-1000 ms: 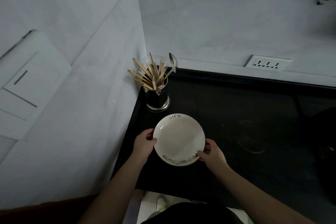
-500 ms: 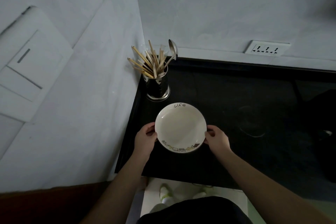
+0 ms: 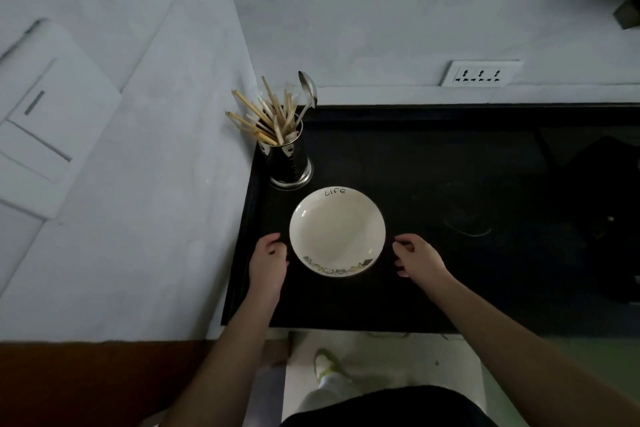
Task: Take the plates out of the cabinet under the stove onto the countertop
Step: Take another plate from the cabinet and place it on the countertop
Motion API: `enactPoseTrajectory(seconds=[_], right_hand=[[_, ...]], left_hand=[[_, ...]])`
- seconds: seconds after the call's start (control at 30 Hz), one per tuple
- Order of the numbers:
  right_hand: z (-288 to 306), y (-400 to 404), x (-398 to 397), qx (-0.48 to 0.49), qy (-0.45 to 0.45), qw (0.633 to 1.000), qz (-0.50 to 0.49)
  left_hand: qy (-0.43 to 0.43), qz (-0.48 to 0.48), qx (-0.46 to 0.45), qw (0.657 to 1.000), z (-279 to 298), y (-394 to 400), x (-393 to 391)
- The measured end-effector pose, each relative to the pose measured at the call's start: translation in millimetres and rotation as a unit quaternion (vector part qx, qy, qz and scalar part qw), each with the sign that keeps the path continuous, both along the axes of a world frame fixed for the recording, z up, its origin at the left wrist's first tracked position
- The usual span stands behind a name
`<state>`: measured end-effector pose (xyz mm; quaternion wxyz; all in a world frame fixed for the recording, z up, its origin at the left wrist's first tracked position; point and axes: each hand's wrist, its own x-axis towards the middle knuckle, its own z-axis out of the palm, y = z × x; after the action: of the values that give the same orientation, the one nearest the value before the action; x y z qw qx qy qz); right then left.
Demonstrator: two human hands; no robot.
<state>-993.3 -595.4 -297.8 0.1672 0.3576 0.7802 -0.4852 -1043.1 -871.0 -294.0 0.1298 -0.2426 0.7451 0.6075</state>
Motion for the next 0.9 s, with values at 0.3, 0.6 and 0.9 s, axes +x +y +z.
enactPoseTrajectory(seconds=[0.3,0.6,0.9], right_hand=[[53,42,74,0.059,0.036,0.98,0.187],[81,121,200,0.227,0.117,0.944,0.21],[92,118,265,0.337,0.128,0.919,0.157]], left_hand=[[0.031,-0.246,-0.058,0.967,67,59,57],[0.26,-0.529,-0.405,0.699,92,161,155],[0.328,-0.596,-0.455,0.574,107,192,179]])
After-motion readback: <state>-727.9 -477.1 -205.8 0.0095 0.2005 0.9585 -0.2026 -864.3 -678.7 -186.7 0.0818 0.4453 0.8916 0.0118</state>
